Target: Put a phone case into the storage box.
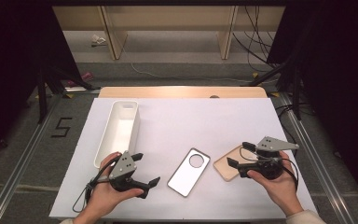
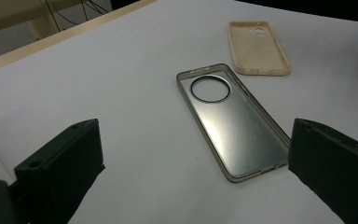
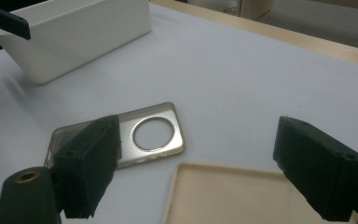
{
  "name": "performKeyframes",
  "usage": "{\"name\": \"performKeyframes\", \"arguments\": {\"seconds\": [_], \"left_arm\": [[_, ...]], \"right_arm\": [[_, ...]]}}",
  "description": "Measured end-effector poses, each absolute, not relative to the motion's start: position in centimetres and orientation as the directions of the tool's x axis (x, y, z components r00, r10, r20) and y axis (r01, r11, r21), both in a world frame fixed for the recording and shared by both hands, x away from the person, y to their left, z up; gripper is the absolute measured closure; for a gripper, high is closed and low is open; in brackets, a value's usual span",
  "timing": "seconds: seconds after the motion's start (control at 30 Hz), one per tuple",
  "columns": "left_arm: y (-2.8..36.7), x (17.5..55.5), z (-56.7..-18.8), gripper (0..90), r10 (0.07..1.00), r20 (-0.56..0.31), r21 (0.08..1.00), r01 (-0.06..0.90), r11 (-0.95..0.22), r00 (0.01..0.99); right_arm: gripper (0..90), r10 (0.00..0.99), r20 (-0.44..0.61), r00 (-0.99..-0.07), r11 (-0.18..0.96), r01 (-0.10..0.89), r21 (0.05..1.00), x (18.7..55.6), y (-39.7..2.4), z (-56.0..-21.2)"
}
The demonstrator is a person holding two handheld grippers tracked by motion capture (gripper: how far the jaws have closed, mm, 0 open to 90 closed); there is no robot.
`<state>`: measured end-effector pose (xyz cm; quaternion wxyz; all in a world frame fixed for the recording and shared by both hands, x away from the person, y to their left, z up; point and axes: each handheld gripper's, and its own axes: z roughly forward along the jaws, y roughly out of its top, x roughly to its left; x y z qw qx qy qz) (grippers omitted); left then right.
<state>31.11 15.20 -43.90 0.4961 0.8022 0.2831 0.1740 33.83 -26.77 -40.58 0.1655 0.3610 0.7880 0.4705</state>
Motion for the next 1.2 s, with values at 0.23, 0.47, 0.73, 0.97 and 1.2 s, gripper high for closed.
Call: {"name": "performKeyframes", "arguments": {"seconds": [0.23, 0.47, 0.73, 0.97, 1.2], "left_arm": [[15.8, 31.4, -43.8, 3.3, 0.635, 0.006, 0.899, 0.274, -0.341, 0.773], [16.0, 31.6, -43.7, 4.1, 0.644, 0.008, 0.901, 0.274, -0.338, 0.765], [16.0, 31.7, -43.8, 4.8, 0.647, 0.004, 0.899, 0.28, -0.336, 0.763], [16.1, 31.7, -43.8, 5.2, 0.645, 0.002, 0.899, 0.282, -0.336, 0.764], [16.0, 31.7, -43.8, 5.5, 0.645, 0.002, 0.899, 0.282, -0.336, 0.764]], "right_arm": [[16.5, 0.72, 0.087, -0.688, 0.295, 0.417, 0.86, 34.0, -26.4, -40.6], [47.0, 0.677, 0.075, -0.732, 0.339, 0.402, 0.851, 34.1, -24.3, -40.6], [79.2, 0.533, 0.064, -0.844, 0.527, 0.39, 0.755, 34.5, -18.6, -41.7], [89.5, 0.463, 0.105, -0.88, 0.631, 0.41, 0.659, 35.0, -14.8, -42.9], [90.0, 0.445, 0.134, -0.885, 0.697, 0.437, 0.569, 35.2, -12.9, -44.3]]}}
